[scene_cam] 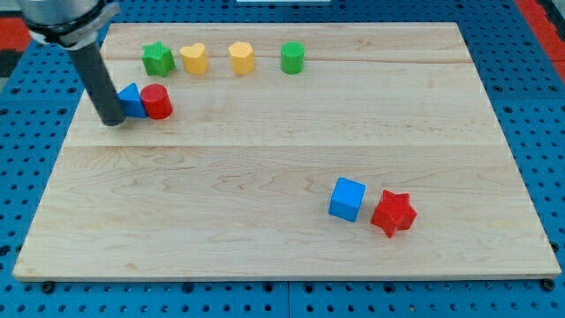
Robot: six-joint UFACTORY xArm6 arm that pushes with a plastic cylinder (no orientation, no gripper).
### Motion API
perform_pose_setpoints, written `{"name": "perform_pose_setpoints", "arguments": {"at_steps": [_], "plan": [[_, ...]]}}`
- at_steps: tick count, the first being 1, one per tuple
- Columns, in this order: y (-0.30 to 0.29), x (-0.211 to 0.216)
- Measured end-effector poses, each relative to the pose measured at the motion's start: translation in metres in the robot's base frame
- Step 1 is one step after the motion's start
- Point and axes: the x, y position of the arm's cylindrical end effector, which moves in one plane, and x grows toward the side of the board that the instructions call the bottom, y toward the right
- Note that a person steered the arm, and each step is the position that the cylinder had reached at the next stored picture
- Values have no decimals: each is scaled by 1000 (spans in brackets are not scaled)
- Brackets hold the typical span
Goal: Move your hand to the top of the blue triangle
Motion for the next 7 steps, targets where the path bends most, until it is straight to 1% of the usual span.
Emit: {"name": "perform_pose_setpoints", "arguments": {"at_steps": [1, 2, 3, 4, 5, 6, 7], "plan": [[-42, -1], [-61, -16], [-39, -32], [2, -33], [3, -39], [2, -56], [17, -62]]}}
